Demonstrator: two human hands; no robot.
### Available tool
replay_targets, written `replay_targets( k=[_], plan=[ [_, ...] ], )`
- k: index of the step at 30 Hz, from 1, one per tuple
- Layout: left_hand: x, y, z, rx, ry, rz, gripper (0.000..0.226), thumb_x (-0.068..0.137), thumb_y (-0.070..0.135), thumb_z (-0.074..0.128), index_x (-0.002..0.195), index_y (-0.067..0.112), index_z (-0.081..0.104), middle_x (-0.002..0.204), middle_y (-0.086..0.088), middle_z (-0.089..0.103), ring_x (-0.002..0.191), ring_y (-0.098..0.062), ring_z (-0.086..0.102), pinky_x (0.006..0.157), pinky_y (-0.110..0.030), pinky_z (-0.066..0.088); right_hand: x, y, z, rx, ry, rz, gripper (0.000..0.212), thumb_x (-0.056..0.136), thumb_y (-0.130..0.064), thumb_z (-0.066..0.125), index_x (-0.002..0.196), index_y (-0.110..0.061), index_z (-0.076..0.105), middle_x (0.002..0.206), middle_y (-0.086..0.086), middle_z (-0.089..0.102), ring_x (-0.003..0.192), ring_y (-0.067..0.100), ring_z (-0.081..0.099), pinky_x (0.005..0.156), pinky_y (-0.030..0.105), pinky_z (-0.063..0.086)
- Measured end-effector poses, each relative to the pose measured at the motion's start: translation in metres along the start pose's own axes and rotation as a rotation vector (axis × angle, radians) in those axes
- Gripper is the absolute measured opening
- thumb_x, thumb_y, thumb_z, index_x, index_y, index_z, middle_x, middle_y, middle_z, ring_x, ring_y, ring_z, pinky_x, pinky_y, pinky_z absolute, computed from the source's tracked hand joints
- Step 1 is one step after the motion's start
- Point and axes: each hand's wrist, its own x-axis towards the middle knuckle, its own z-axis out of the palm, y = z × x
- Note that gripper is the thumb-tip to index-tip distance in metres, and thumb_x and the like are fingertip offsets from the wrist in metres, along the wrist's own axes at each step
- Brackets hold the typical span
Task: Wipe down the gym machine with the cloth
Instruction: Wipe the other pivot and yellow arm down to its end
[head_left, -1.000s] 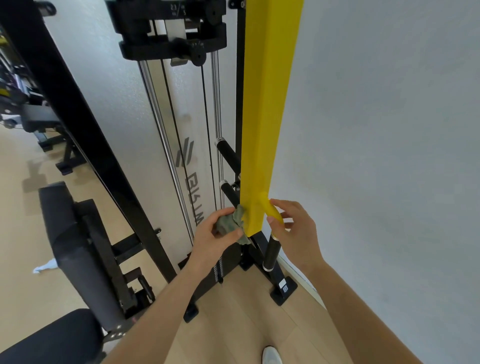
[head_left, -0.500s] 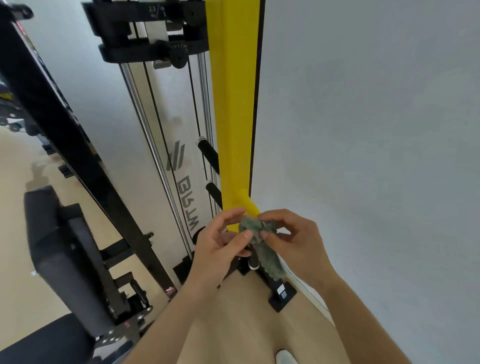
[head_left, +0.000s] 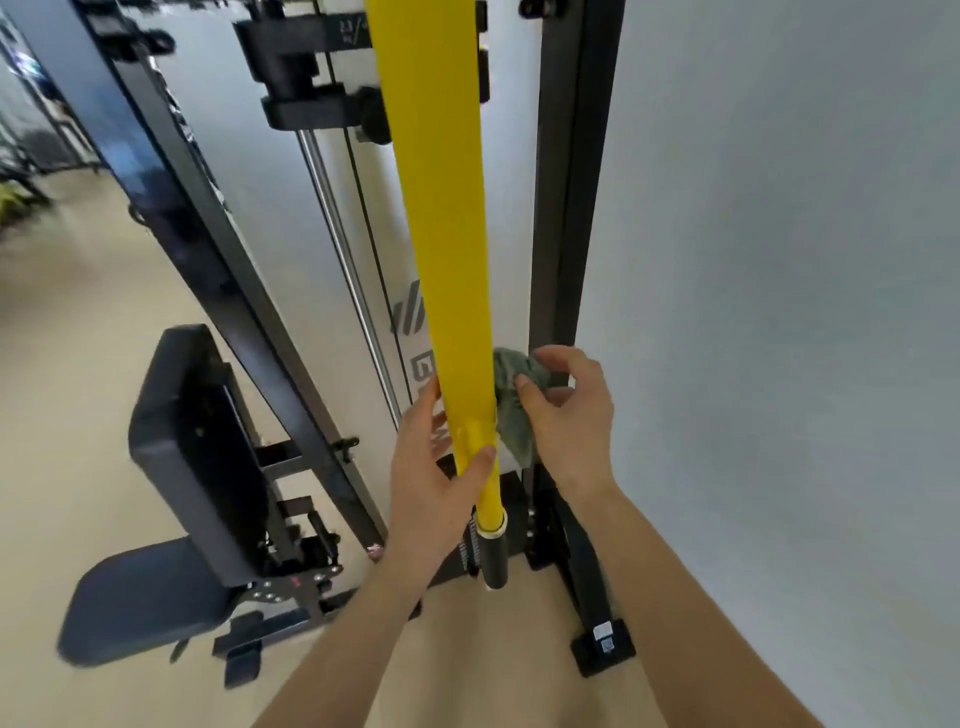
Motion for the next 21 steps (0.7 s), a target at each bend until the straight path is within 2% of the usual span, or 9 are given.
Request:
replay_targets(
  k=[1,3,5,7,9,13,16,19,21],
  plan=[
    [-0.002,-0.001,0.003,-0.002,0.014,0.001,0.074,0.088,0.015,0.077,0.149,0.035,0.039,0.129,0.042,0.050,0.122,0.012,0.051,0.090,-0.004,0.045,0.001,0.002,0.003,0.017,-0.053,-0.051,0.023,0.093,-0.018,0.070,0.112,-0.028,0.062,0.113,-0.008,0.059,0.100,0.008,0.064,0.084,0.019,0.056],
    [-0.004,-0.004,0.005,-0.010,0.031,-0.009,0.072,0.090,0.014,0.075,0.152,0.028,0.040,0.136,0.026,0.055,0.125,0.005,0.053,0.096,-0.011,0.048,-0.001,0.008,0.004,0.061,-0.165,-0.144,0.025,0.094,-0.014,0.068,0.116,-0.025,0.063,0.112,-0.010,0.060,0.106,0.004,0.060,0.088,0.016,0.052],
    [-0.004,-0.006,0.004,-0.004,0.049,-0.014,0.074,0.090,0.015,0.075,0.153,0.027,0.039,0.141,0.013,0.056,0.128,-0.003,0.054,0.102,-0.023,0.050,-0.003,0.019,-0.001,0.158,-0.301,-0.190,0.035,0.092,-0.006,0.069,0.123,-0.021,0.061,0.121,-0.003,0.059,0.114,0.008,0.059,0.088,0.018,0.054],
    [-0.004,-0.008,0.004,-0.001,0.070,-0.026,0.074,0.090,0.016,0.076,0.154,0.026,0.039,0.142,0.010,0.057,0.130,-0.008,0.054,0.105,-0.034,0.051,-0.004,0.033,-0.008,0.234,-0.442,-0.204,0.049,0.088,0.000,0.071,0.132,-0.018,0.058,0.131,0.004,0.055,0.121,0.016,0.057,0.089,0.024,0.057],
    [-0.005,-0.009,0.004,-0.002,0.090,-0.036,0.074,0.089,0.016,0.075,0.154,0.024,0.040,0.143,0.008,0.058,0.131,-0.012,0.054,0.107,-0.041,0.051,-0.005,0.046,-0.012,0.232,-0.525,-0.193,0.056,0.085,0.003,0.074,0.135,-0.018,0.057,0.135,0.005,0.051,0.122,0.016,0.057,0.089,0.028,0.059],
    [-0.005,-0.012,0.005,0.030,0.100,-0.034,0.073,0.089,0.025,0.071,0.155,0.024,0.039,0.143,0.010,0.058,0.134,-0.015,0.054,0.107,-0.047,0.051,-0.005,0.083,-0.001,0.082,-0.552,-0.099,0.053,0.082,0.001,0.077,0.127,-0.022,0.060,0.126,-0.001,0.054,0.113,0.012,0.059,0.093,0.035,0.059],
    [-0.006,-0.014,0.004,0.042,0.121,-0.033,0.071,0.089,0.028,0.069,0.154,0.022,0.040,0.140,0.009,0.060,0.132,-0.017,0.056,0.104,-0.048,0.053,-0.004,0.104,0.005,-0.121,-0.632,0.017,0.050,0.083,-0.011,0.080,0.127,-0.021,0.060,0.118,-0.010,0.054,0.110,0.011,0.057,0.102,0.040,0.053],
    [-0.008,-0.015,0.005,0.014,0.142,-0.038,0.071,0.089,0.026,0.067,0.154,0.019,0.040,0.141,0.006,0.060,0.133,-0.022,0.055,0.105,-0.051,0.052,-0.005,0.110,0.003,-0.176,-0.708,0.074,0.053,0.082,-0.019,0.083,0.129,-0.023,0.060,0.112,-0.017,0.053,0.103,0.008,0.058,0.102,0.039,0.053],
    [-0.010,-0.015,0.005,-0.008,0.144,-0.036,0.070,0.090,0.023,0.067,0.154,0.018,0.040,0.143,0.004,0.060,0.134,-0.025,0.055,0.104,-0.054,0.052,-0.005,0.107,0.002,-0.165,-0.690,0.079,0.052,0.080,-0.019,0.084,0.127,-0.025,0.063,0.108,-0.021,0.053,0.100,0.006,0.059,0.101,0.035,0.053]
  ],
)
